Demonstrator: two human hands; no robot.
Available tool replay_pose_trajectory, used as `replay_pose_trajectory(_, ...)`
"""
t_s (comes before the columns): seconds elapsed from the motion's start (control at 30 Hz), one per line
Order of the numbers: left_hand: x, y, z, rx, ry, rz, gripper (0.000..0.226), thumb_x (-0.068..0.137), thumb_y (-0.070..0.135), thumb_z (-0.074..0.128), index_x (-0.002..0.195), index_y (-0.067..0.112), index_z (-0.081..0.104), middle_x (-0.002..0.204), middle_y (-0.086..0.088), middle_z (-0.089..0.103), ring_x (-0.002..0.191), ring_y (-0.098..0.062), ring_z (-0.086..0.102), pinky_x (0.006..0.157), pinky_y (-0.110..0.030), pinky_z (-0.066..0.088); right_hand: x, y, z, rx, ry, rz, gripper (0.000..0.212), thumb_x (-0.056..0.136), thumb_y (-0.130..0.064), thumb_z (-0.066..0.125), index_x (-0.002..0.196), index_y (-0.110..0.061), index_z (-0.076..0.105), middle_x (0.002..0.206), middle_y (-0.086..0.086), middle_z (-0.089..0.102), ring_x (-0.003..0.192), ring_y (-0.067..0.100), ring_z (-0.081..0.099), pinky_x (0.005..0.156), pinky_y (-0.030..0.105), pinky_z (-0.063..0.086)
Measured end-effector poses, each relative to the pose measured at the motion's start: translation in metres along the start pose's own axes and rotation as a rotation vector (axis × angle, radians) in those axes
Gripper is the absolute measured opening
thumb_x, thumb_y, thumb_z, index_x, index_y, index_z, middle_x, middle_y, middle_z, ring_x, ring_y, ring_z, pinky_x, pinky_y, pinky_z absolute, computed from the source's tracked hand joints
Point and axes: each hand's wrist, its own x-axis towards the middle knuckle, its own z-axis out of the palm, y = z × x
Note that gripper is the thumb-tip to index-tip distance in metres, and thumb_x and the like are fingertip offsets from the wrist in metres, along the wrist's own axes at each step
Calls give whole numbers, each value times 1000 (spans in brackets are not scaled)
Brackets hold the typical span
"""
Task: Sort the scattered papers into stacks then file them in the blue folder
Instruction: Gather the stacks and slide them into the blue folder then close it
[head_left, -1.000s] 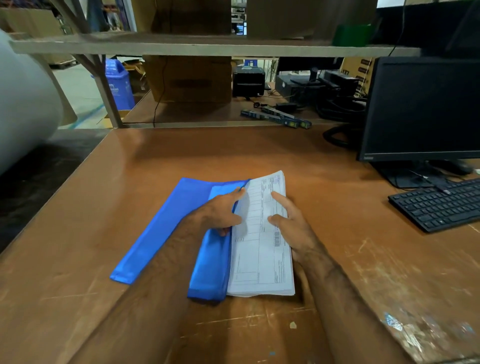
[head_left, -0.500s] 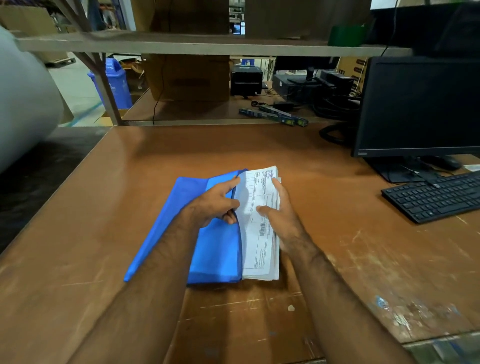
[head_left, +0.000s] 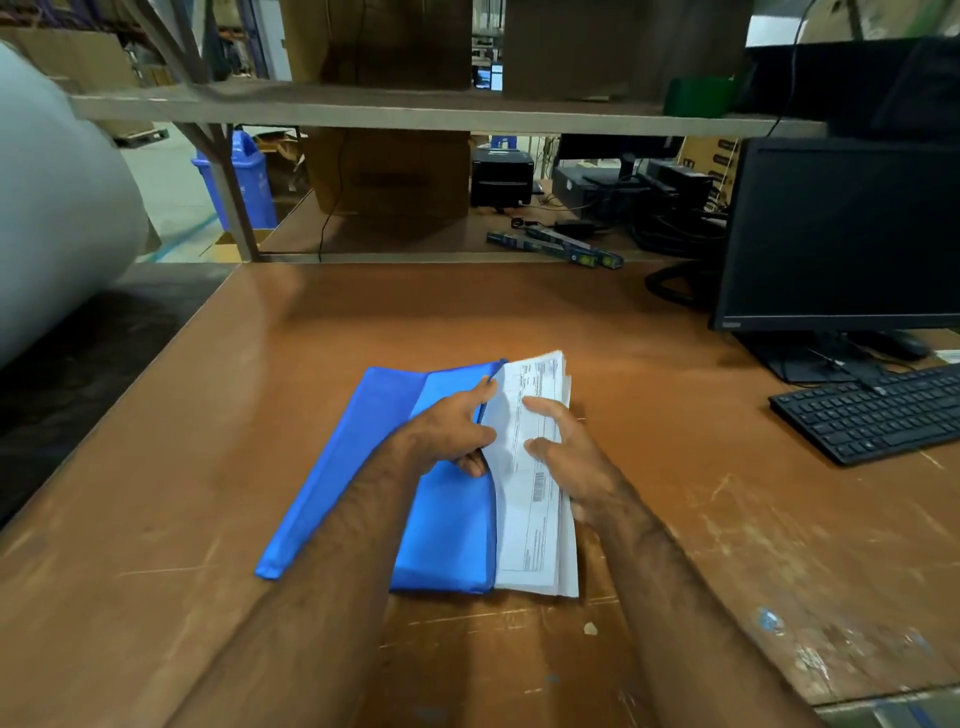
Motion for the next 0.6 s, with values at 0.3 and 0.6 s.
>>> replay_pose_trajectory(0.3,1,-1,-8,-162,91,-20,75,98,-4,47,162,26,23,77,-8,68,46,-13,63,49,-24,55,5,5,-6,161,224,179,78,77,-2,84,137,-14,36,105,2,72,84,22,75,61,38,62)
replay_pose_trajectory(0.6,-3,5,-10,-269,115,13,75,95,-8,44,161,24,28,87,-8,68,44,-15,58,46,-24,52,-2,-37,-3,-41,-74,-10,52,85,10,63,125,-23,60,111,5,75,99,24,74,84,45,62)
